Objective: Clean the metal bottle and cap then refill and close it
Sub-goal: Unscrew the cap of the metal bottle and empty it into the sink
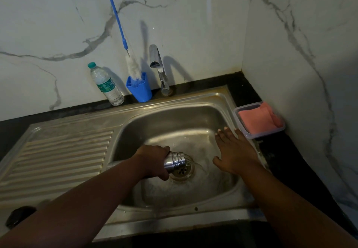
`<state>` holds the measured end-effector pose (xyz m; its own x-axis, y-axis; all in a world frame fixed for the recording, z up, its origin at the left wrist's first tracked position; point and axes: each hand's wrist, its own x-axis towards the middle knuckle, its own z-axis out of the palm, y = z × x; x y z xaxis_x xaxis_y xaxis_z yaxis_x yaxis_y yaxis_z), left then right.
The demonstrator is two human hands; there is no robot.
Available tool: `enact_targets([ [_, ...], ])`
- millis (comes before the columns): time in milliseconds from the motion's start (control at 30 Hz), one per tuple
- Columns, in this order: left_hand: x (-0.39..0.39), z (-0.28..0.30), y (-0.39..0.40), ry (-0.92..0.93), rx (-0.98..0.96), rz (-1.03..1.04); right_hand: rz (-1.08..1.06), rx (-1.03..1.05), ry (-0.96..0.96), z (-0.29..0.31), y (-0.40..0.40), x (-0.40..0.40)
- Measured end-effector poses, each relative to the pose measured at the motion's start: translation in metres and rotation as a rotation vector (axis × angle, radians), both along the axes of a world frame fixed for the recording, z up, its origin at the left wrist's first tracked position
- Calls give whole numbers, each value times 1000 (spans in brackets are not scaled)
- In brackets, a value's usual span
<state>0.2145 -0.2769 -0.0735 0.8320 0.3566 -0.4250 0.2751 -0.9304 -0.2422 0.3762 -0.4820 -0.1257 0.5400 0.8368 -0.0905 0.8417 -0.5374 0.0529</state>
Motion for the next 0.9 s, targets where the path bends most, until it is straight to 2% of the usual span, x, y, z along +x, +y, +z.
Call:
enact_targets([
  [900, 9, -2, -2, 41, 23, 32, 18, 24, 27, 1, -2, -1],
])
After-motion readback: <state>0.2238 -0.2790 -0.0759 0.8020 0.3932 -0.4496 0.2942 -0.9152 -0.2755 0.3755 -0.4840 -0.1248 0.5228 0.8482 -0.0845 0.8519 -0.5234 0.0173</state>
